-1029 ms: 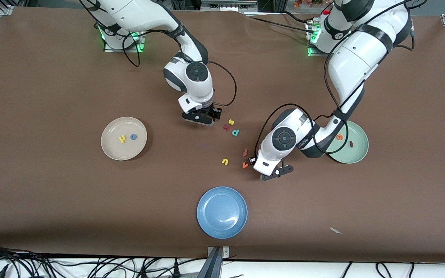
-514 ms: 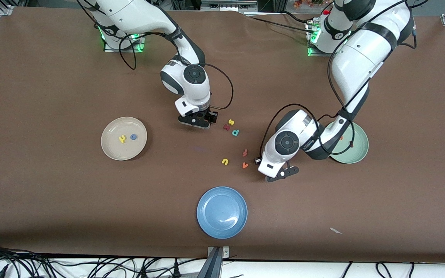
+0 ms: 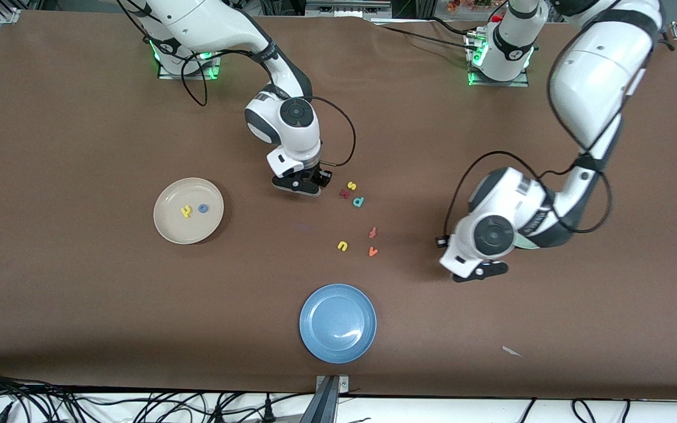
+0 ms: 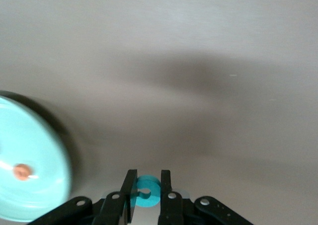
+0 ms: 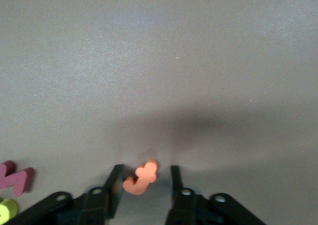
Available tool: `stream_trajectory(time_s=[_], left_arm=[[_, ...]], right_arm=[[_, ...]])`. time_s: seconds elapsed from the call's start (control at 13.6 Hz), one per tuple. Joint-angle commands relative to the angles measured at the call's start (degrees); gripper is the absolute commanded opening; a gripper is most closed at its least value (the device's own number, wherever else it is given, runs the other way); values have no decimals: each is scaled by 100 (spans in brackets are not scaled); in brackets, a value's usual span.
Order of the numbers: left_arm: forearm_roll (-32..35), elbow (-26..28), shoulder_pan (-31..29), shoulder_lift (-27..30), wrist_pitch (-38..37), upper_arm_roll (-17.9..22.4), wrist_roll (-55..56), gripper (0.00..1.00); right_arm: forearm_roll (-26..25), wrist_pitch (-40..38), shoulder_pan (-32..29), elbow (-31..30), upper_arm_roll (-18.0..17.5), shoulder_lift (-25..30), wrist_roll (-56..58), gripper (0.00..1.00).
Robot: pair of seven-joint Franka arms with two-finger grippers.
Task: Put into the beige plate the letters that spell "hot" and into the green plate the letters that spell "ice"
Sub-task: 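Drop the teal letter in the green plate while the right gripper carries orange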
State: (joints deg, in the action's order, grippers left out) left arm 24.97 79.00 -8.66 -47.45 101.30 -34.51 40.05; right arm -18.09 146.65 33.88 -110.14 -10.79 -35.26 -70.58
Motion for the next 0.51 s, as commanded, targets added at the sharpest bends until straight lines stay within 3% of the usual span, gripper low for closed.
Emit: stream_trajectory(time_s=[0.0,0.07,0.44], left_arm=[[-36,509,-845,384,-145,-285,-935,0],[-9,650,-1031,464,-146,-285,-1243,0],[43,1222,-1796,649,-85,-276,-2229,0]], right_arm=[[-151,48,75,63,60,-131,-114,4],[-177,39,75,55,60,-113,-106,0],[-143,-118,-248,-155,51,386,516,0]])
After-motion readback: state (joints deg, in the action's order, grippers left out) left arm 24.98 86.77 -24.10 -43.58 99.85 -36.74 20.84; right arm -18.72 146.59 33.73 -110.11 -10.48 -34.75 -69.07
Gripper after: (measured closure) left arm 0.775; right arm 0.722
